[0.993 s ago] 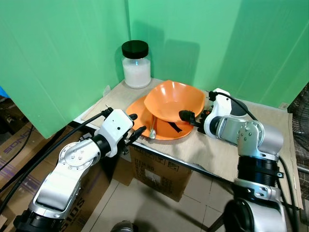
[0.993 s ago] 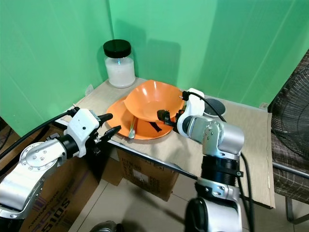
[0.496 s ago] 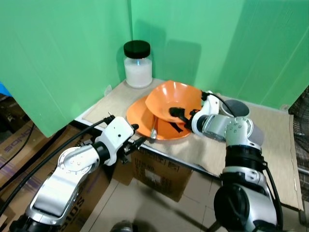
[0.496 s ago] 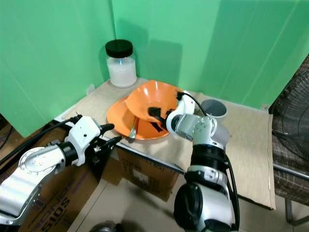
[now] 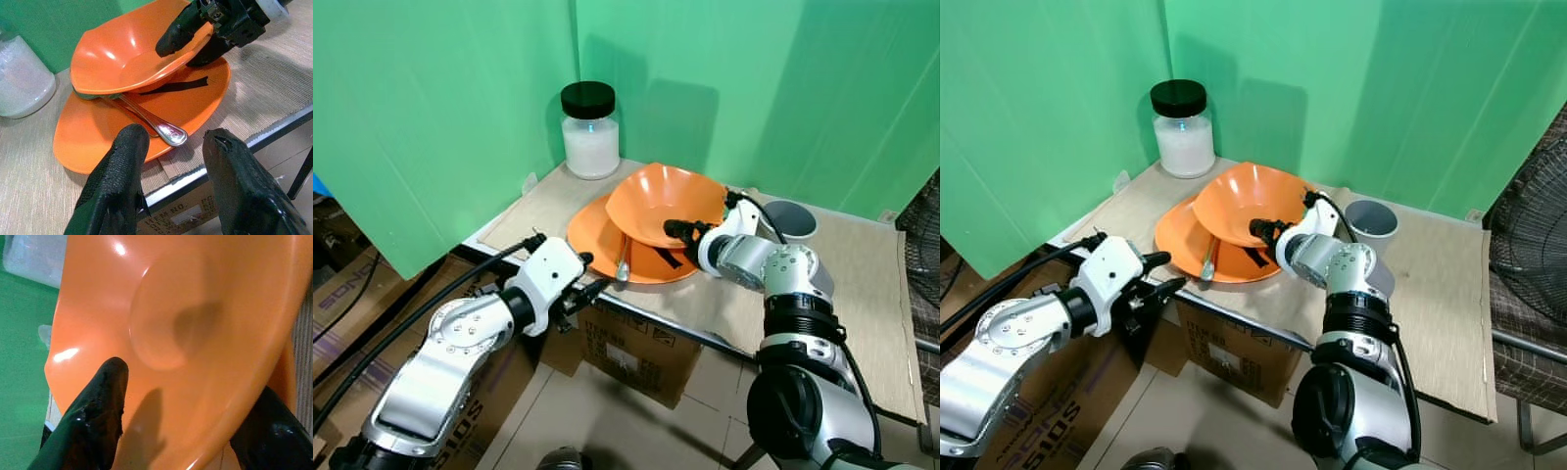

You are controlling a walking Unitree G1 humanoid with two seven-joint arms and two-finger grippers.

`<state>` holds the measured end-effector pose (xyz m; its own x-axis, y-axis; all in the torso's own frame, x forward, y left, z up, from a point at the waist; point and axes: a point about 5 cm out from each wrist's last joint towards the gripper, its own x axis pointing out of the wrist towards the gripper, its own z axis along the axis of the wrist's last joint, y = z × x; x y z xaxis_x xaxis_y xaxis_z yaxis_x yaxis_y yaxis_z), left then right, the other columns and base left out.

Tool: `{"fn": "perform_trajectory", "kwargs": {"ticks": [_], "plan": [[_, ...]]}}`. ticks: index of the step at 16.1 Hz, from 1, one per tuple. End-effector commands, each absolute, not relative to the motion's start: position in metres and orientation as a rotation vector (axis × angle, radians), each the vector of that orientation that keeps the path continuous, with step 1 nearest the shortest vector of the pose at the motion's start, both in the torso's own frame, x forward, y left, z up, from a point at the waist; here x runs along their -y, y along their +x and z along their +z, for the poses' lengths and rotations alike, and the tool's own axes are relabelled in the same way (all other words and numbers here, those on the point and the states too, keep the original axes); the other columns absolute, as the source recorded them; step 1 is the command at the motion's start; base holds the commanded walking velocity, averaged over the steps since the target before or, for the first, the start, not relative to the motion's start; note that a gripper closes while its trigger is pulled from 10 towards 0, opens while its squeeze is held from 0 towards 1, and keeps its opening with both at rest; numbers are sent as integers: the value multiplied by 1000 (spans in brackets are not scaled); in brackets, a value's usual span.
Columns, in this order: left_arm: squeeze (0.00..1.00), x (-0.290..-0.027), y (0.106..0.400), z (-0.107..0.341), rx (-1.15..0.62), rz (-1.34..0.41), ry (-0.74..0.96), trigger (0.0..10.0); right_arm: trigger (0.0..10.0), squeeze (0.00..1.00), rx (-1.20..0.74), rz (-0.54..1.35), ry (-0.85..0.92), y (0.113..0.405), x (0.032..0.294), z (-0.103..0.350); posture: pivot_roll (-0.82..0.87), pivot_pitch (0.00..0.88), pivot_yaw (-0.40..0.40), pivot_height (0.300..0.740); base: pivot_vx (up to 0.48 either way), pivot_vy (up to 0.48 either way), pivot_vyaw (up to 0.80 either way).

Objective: Setting the table

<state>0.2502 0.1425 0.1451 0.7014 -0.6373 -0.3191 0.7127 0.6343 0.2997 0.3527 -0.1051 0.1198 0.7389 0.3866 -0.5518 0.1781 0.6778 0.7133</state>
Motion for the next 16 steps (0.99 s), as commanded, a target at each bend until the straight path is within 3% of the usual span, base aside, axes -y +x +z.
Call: {"fn": "perform_trajectory", "kwargs": {"ticks": [1, 16], "plan": [[0, -142, 250, 149, -178, -775, 429, 10000, 0, 0, -749, 163, 850, 354, 93, 125, 121, 0, 8, 740, 0, 0, 0], [0, -141, 256, 147, -178, -772, 473, 10000, 0, 0, -668, 128, 850, 350, 104, 125, 99, 0, 15, 740, 0, 0, 0]]}}
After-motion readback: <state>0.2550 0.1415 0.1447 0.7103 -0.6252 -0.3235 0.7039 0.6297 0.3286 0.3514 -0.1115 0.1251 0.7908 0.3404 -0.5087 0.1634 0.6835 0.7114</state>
